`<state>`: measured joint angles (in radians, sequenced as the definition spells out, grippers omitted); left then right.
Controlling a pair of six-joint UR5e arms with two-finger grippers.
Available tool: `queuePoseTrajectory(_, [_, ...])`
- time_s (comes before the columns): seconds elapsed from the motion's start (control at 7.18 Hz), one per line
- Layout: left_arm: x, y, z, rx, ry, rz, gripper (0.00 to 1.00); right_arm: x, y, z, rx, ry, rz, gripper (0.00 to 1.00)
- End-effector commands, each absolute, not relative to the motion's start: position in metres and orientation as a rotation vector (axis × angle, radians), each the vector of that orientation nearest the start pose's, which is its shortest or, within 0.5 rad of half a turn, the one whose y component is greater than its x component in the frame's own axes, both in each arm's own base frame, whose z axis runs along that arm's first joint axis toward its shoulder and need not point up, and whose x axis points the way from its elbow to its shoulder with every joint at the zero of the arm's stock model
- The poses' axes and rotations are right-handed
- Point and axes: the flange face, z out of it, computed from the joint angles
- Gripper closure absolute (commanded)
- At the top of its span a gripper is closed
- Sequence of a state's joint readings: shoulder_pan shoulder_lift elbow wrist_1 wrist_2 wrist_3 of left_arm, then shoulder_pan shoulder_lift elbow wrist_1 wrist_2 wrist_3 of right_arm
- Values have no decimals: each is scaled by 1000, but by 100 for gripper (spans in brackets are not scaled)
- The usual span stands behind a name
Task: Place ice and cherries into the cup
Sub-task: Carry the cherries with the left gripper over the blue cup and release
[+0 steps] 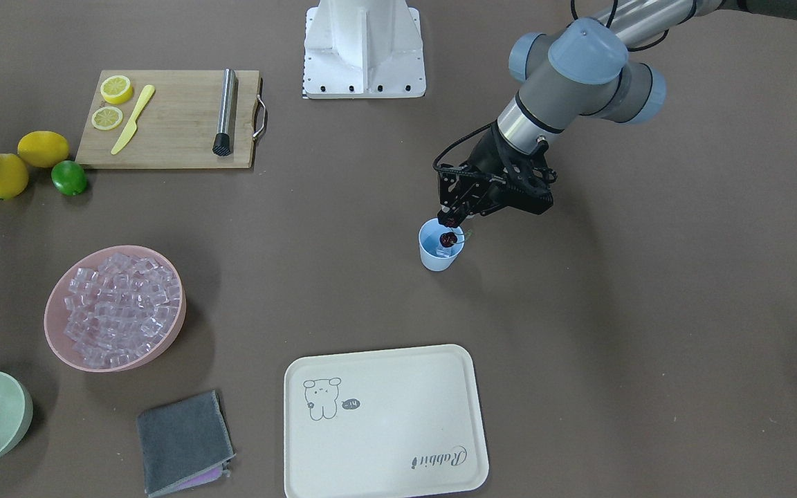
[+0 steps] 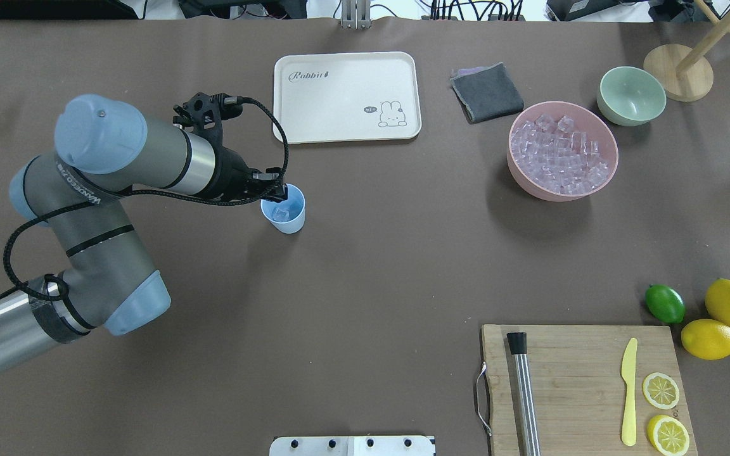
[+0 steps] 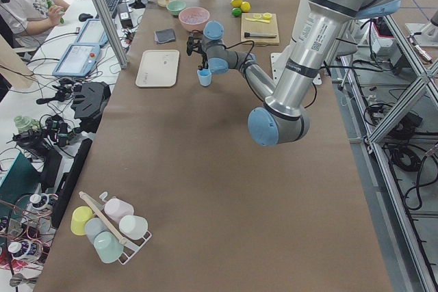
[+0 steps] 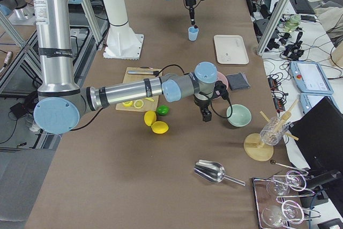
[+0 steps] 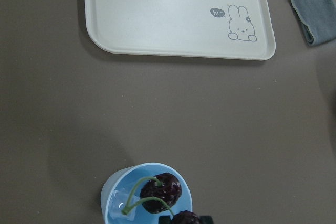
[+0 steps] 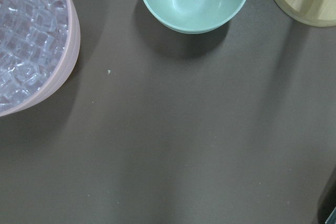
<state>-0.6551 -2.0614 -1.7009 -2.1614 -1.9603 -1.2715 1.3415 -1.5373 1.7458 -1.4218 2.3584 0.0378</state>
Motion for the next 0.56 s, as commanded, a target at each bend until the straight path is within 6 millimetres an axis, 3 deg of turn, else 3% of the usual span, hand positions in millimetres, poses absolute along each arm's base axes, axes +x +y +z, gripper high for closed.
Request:
queuePoseTrajectory(0.0, [464, -458, 255, 272, 1191, -86, 18, -54, -518, 539, 234, -818, -320, 2])
queuePoseTrajectory(0.14, [464, -457, 249, 276, 1201, -82, 4, -54, -521, 538, 235, -818, -321, 2])
queuePoseTrajectory(0.28, [466, -454, 252, 271, 1198, -79, 3, -54, -520, 542, 230, -817, -320, 2])
queuePoseTrajectory(0.42, [433, -457, 247, 295, 1216, -88, 3, -54, -521, 538, 237, -819, -323, 2])
